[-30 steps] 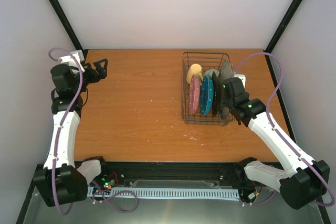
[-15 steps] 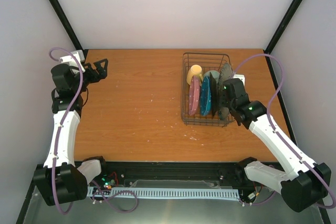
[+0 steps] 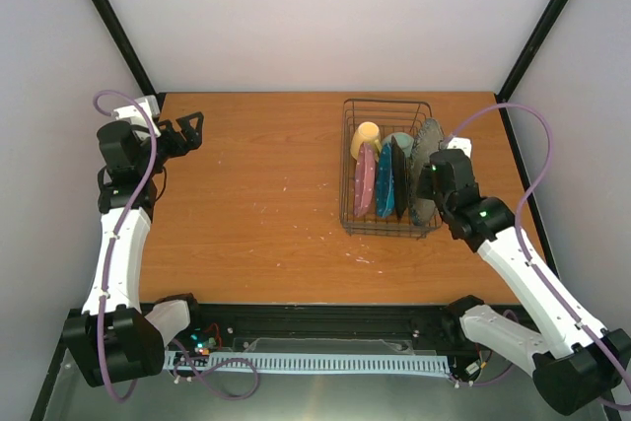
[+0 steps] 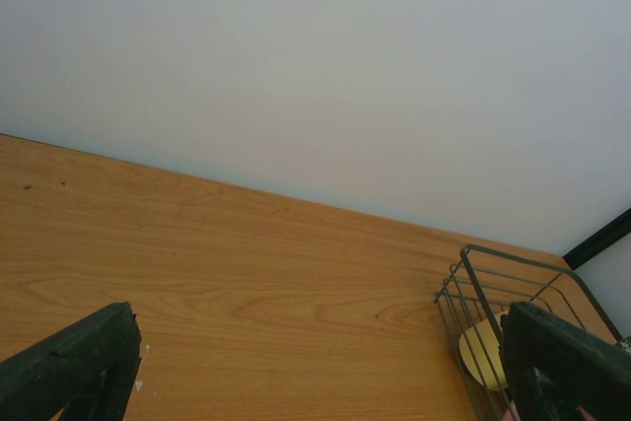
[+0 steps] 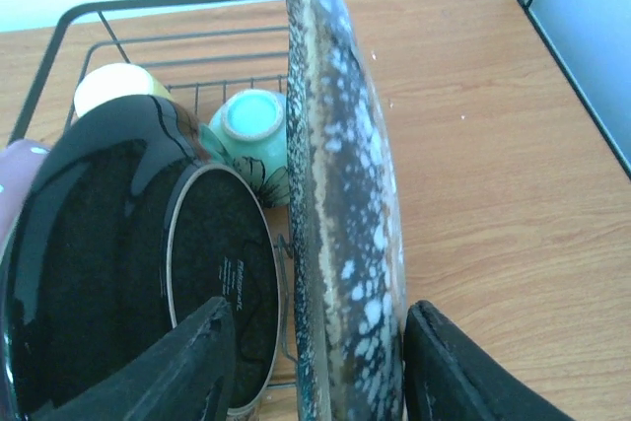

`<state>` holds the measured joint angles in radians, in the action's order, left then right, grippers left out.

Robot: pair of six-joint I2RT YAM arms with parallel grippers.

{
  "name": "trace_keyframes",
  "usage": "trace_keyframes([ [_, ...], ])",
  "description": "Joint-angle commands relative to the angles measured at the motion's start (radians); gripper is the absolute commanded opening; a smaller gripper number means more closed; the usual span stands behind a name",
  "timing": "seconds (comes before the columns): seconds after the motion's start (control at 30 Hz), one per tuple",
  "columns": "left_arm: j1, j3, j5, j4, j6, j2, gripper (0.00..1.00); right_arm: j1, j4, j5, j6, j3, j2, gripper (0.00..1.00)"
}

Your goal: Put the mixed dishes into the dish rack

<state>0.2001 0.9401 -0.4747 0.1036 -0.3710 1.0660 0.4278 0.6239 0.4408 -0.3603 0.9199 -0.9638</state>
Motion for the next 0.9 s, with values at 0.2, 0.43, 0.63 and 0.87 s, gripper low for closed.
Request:
trace_keyframes([
  [0.2,-0.002,-0.016,-0.003,-0.04,0.013,-0.006,1.0,0.006,-0.041,-0.072,-0.002,0.038,-0.015,0.33],
  [0.43,-0.002,-0.023,-0.003,-0.044,0.01,-0.007,1.0,0.006,-0.026,-0.153,0.0,0.068,-0.081,0.33],
  [0.63,-0.002,-0.034,-0.009,-0.05,0.007,-0.013,1.0,0.006,0.038,-0.131,-0.01,0.082,-0.16,0.35],
  [0.87,-0.001,-0.031,-0.003,-0.046,0.011,-0.01,1.0,0.004,0.034,-0.089,-0.017,0.069,-0.07,0.6],
])
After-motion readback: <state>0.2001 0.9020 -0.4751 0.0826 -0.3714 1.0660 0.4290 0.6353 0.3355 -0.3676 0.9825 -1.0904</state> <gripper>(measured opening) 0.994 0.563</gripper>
